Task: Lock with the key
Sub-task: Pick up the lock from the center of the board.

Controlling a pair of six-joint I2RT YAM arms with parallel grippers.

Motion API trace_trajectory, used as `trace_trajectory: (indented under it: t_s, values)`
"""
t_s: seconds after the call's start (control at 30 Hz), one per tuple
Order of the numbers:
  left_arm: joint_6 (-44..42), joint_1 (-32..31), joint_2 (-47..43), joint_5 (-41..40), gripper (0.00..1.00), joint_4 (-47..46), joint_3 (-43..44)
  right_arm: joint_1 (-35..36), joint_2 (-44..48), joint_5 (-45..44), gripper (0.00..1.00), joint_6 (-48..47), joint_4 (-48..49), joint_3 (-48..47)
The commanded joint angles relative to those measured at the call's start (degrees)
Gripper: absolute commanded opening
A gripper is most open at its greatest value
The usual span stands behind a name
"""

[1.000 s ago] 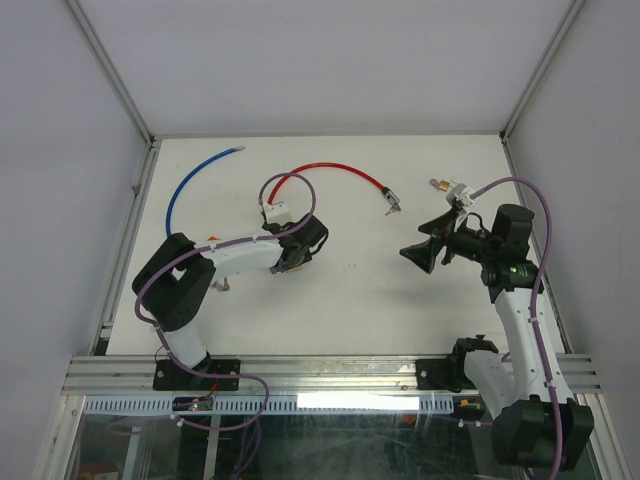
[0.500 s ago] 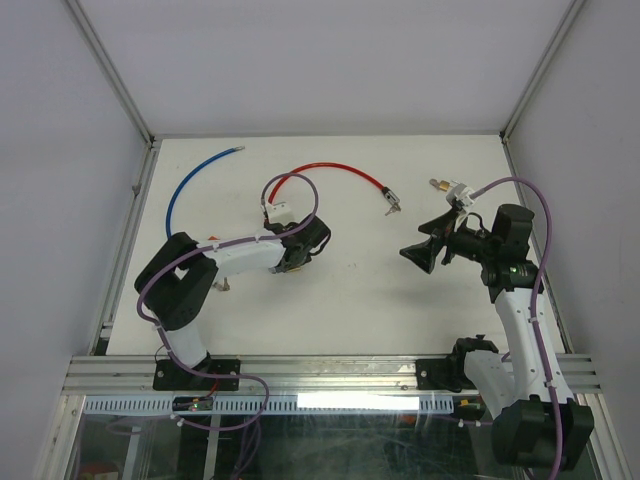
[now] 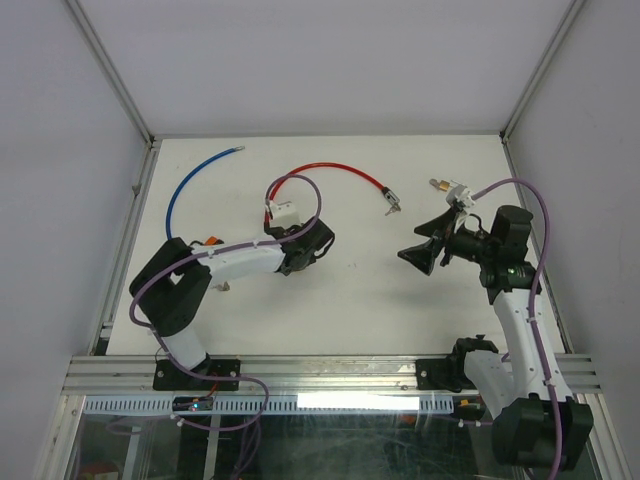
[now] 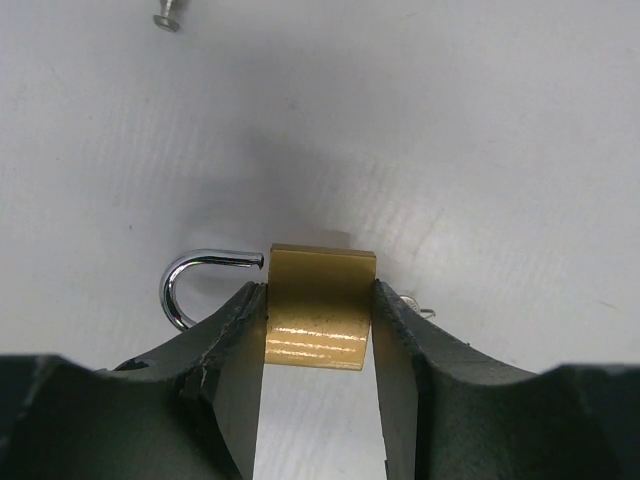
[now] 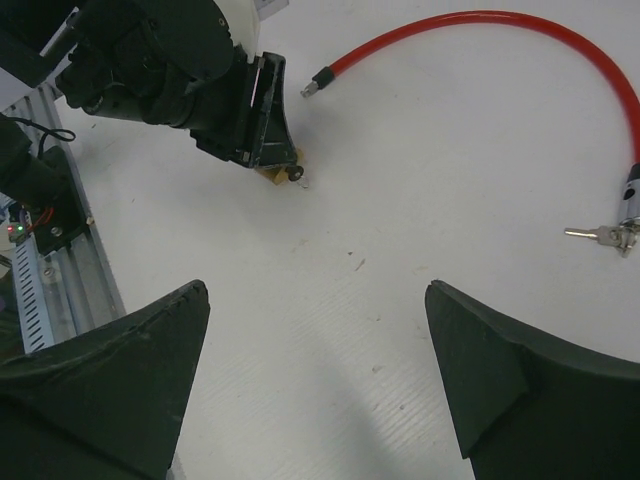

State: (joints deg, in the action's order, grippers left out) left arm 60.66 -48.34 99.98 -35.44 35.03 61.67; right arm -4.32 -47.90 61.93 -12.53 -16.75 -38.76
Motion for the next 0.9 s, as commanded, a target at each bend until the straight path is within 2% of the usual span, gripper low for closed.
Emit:
trace_trajectory:
  t_s: [0.0, 0.2, 0.27, 0.43, 0.53, 0.7, 0.87]
  values:
    - [-2.09, -2.27, -8.33, -0.89, 0.18, -8.88, -0.65, 0.61, -0.05, 6.37, 0.9, 5.22, 8.03, 2.89]
    - [-5.0, -2.99, -15.72, 5.62, 0.12, -23.25, -7.28, 2.63, -1.95, 9.36, 0.88, 10.48, 22.42, 9.13]
    - [-5.44, -2.99, -18.84, 8.62, 0.1, -30.24, -10.68, 3.89, -3.01, 8.0, 0.89, 15.47, 26.03, 10.58]
    - [-6.0, -3.25, -25.88, 14.75, 0.07, -47.84, -19.06, 7.06, -5.19, 3.64, 0.89, 19.97, 34.8, 13.88]
    - [-4.9, -3.61, -26.03, 15.74, 0.04, -49.64, -18.41, 8.52, -6.27, 1.44, 0.88, 23.83, 42.72, 16.31]
    - [-0.59, -5.24, -23.88, 15.65, 0.02, -53.85, -17.0, 11.36, -8.03, -3.37, 0.86, 25.11, 48.91, 18.05]
    - [3.59, -7.64, -19.18, 12.0, 0.02, -54.05, -11.89, 12.67, -9.38, -9.54, 0.84, 27.89, 58.79, 20.5]
